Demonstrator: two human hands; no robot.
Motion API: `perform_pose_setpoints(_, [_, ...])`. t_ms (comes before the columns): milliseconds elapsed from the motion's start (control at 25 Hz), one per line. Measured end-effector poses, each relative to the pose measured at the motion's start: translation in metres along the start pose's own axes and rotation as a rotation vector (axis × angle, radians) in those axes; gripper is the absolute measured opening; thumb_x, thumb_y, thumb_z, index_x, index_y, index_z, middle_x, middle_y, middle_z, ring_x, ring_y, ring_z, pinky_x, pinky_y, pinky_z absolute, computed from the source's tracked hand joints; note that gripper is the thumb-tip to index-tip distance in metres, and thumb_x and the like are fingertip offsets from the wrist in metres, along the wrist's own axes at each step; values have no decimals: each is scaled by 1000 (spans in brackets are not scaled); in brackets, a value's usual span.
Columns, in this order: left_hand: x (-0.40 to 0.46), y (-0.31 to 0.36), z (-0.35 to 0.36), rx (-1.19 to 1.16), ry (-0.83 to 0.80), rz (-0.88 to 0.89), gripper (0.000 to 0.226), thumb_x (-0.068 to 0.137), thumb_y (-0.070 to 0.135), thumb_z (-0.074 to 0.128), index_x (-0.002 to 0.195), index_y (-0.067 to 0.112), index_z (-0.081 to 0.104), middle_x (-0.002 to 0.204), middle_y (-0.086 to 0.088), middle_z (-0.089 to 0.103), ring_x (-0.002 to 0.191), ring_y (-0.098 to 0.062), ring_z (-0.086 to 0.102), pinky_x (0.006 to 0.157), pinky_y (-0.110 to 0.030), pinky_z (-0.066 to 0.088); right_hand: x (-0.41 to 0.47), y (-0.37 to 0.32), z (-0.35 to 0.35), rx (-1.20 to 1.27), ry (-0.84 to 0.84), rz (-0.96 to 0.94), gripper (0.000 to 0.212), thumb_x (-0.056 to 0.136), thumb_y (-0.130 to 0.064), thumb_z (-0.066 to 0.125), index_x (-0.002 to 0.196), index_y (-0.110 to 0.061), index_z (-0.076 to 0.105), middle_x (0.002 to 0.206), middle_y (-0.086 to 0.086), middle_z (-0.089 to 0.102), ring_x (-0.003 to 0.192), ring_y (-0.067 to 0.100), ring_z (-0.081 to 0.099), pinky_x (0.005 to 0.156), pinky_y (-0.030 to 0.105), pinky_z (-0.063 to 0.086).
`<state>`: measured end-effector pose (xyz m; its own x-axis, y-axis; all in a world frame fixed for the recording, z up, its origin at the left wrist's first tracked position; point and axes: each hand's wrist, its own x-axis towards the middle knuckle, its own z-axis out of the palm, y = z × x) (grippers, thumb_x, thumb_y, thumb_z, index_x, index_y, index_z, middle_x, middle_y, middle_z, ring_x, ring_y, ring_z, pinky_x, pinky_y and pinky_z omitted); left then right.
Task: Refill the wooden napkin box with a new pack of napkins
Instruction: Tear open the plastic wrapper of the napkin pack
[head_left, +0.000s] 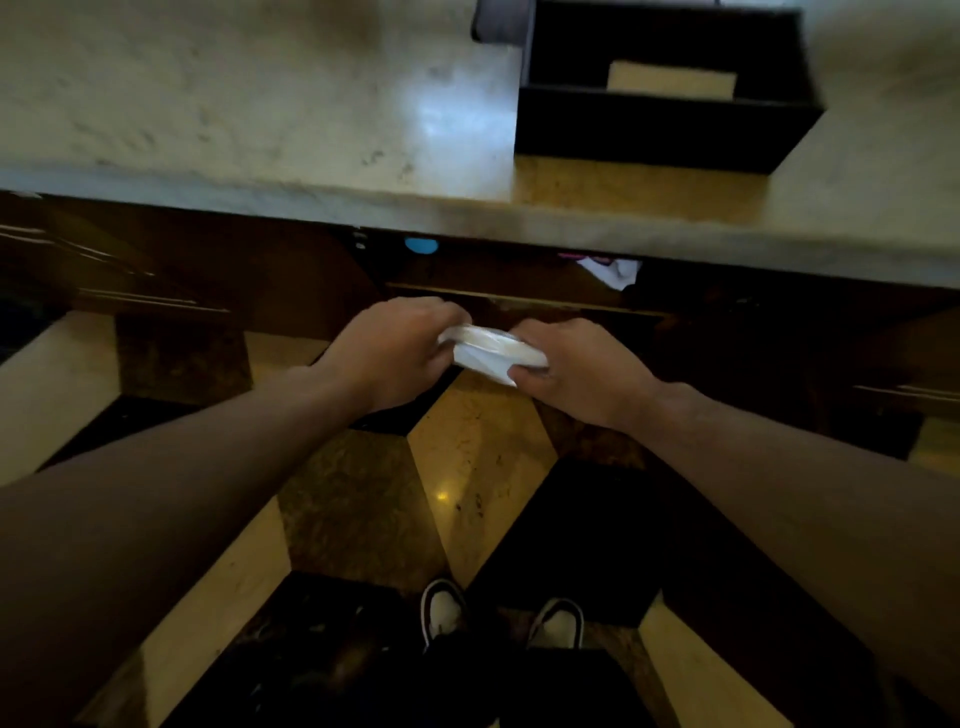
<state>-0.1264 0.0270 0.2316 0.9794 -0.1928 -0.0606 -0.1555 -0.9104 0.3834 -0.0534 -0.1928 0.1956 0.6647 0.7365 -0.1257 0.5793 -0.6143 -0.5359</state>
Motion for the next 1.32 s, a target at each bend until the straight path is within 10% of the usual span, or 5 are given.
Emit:
perform_pose_setpoints(760, [-50,115,-198,-111,257,-106,19,92,19,69,106,9,77,99,-10,79,85,-22,72,80,-32,56,-90,-78,-169,136,179,-25,5,92,-34,61,91,-32,57,74,-22,53,71,-16,52,59,7,30])
perform_pose_setpoints(1120, [-29,111,-213,-155,280,-182,18,90,23,73,102,11,79,94,-7,79,77,-10,66,74,-12,43,-47,-82,-167,241,107,-57,25,97,-30,58,119,-21,64,109,-1,71,93,12,64,76,18,48])
perform_pose_setpoints(1320, [24,76,-222,-227,269,-202,18,94,22,69,100,9,79,84,-7,78,68,-15,69,71,-28,53,22,-83,-174,276,164,22,28,96,-30,56,123,-22,61,108,-5,66,96,9,61,75,18,47])
